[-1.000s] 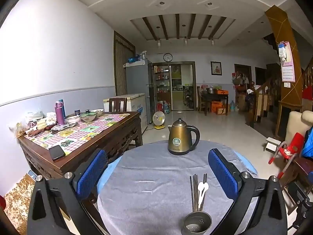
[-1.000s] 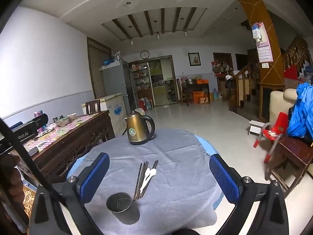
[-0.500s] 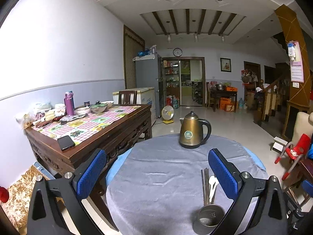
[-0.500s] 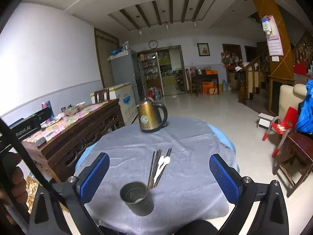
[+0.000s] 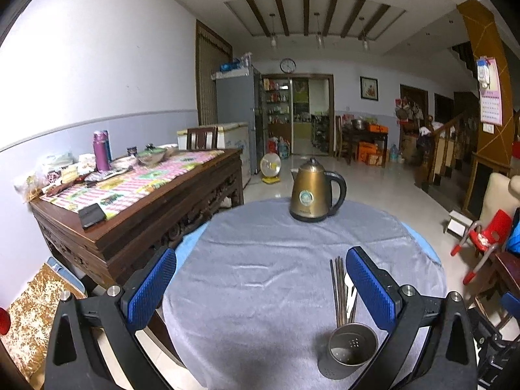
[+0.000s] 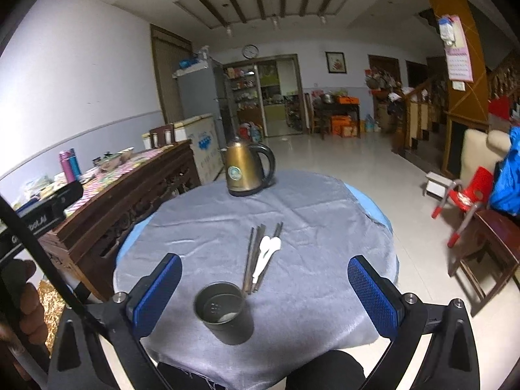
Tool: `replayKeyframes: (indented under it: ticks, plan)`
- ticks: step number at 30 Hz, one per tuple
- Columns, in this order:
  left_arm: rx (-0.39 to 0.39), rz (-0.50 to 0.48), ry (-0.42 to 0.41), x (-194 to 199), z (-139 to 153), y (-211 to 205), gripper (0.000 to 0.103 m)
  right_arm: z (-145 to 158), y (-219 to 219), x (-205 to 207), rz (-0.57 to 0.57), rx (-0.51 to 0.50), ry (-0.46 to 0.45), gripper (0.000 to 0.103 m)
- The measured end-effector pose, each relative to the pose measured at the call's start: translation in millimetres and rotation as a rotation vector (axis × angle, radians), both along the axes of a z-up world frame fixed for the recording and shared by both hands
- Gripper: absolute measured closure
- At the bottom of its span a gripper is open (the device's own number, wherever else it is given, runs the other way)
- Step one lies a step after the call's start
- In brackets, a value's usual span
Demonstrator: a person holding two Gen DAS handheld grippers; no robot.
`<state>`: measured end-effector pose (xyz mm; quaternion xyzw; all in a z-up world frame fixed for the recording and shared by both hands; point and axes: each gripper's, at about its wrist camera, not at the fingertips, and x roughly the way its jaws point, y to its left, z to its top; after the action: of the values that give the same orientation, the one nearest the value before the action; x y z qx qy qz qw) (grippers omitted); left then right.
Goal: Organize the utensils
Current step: 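Move both tools toward the chopsticks and white spoons on the cloth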
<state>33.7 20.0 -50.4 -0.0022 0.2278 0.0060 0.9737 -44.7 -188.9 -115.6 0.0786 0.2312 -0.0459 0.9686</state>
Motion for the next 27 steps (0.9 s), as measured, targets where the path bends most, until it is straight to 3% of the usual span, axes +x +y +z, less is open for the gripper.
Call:
replayKeyframes:
  ticks: [6, 12, 27]
  plan:
    - [0.021, -0.033, 0.01, 24, -21, -18, 0.0, -16, -20, 17, -0.049, 0.018, 0.053, 0.0]
    - [0.054, -0.03, 0.098, 57, -43, -28, 0.0, -37, -33, 47, -0.059, 0.041, 0.123, 0.0]
    - [0.025, 0.037, 0.256, 140, -98, -9, 0.0, -85, -34, 138, -0.003, 0.087, 0.275, 0.0]
